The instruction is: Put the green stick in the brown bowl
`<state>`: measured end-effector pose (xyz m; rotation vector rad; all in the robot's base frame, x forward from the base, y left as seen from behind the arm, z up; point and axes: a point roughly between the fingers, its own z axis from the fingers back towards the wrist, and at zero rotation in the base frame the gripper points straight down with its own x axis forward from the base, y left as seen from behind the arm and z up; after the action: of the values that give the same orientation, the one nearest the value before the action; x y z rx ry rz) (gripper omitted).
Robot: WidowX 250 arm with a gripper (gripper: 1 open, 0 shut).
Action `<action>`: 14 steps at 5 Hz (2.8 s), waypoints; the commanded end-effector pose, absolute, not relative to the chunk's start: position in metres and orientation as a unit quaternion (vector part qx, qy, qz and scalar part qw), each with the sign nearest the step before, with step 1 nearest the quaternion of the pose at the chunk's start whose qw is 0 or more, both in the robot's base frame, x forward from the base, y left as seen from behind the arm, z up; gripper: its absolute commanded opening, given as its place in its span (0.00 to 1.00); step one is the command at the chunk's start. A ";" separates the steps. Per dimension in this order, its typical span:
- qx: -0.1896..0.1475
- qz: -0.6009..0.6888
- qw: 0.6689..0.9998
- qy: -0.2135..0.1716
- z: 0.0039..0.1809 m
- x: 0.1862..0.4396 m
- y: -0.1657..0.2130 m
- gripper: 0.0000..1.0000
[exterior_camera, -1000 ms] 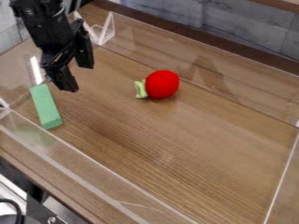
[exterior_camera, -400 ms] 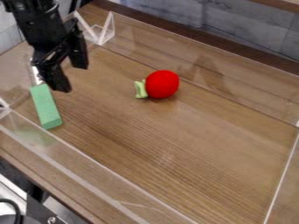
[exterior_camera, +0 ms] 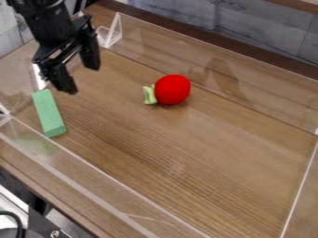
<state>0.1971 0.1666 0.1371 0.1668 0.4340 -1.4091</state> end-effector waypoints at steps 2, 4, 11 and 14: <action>0.108 -0.650 0.728 0.189 0.147 0.211 0.176 1.00; 0.118 -0.656 0.721 0.191 0.147 0.212 0.191 1.00; 0.168 -0.685 0.674 0.221 0.133 0.170 0.215 1.00; 0.200 -0.752 0.586 0.224 0.085 0.187 0.211 1.00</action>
<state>0.1827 0.2096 0.0794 0.4343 0.5176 -1.7571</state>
